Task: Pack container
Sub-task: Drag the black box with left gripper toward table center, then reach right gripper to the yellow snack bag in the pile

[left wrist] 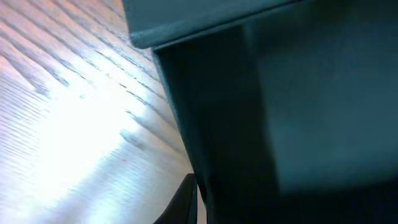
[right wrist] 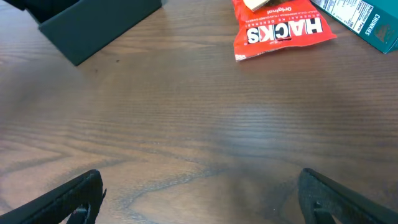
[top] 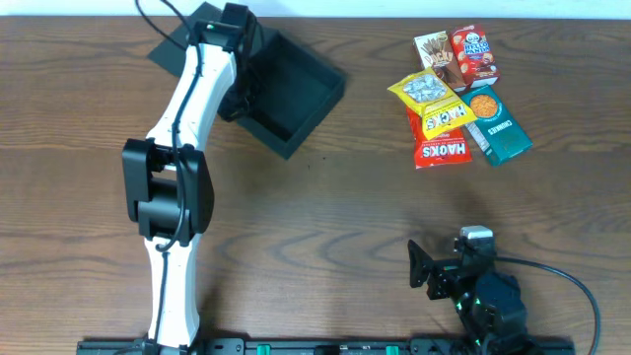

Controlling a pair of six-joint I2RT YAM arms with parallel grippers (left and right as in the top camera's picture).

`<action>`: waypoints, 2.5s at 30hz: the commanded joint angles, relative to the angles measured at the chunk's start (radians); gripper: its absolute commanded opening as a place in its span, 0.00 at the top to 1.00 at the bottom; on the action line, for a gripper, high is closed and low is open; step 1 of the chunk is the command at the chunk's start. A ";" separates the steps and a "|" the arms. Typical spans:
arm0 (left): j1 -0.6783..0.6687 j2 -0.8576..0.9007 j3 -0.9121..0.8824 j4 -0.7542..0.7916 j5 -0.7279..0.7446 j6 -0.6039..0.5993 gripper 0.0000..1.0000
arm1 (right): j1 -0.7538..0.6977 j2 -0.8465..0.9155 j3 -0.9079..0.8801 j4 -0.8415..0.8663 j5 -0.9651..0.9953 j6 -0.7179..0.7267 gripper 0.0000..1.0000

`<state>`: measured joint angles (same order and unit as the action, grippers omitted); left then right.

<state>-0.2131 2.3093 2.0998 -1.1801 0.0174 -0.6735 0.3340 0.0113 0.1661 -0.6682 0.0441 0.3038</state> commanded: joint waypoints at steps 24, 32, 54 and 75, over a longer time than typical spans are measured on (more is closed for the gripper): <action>-0.139 0.024 -0.024 -0.076 -0.201 0.535 0.94 | 0.001 -0.006 -0.009 -0.001 0.004 0.010 0.01; -0.134 0.024 -0.025 -0.038 -0.204 0.507 0.49 | 0.001 -0.006 -0.009 -0.001 0.004 0.010 0.01; -0.111 -0.373 -0.022 -0.048 -0.095 0.412 0.09 | 0.001 -0.006 -0.009 -0.001 0.004 0.010 0.01; -0.108 -0.393 -0.023 -0.057 -0.050 0.435 0.03 | 0.000 -0.006 -0.009 0.381 -0.191 0.763 0.01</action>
<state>-0.3279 1.9095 2.0750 -1.2312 -0.0326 -0.2543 0.3340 0.0105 0.1577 -0.2909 -0.0811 0.7647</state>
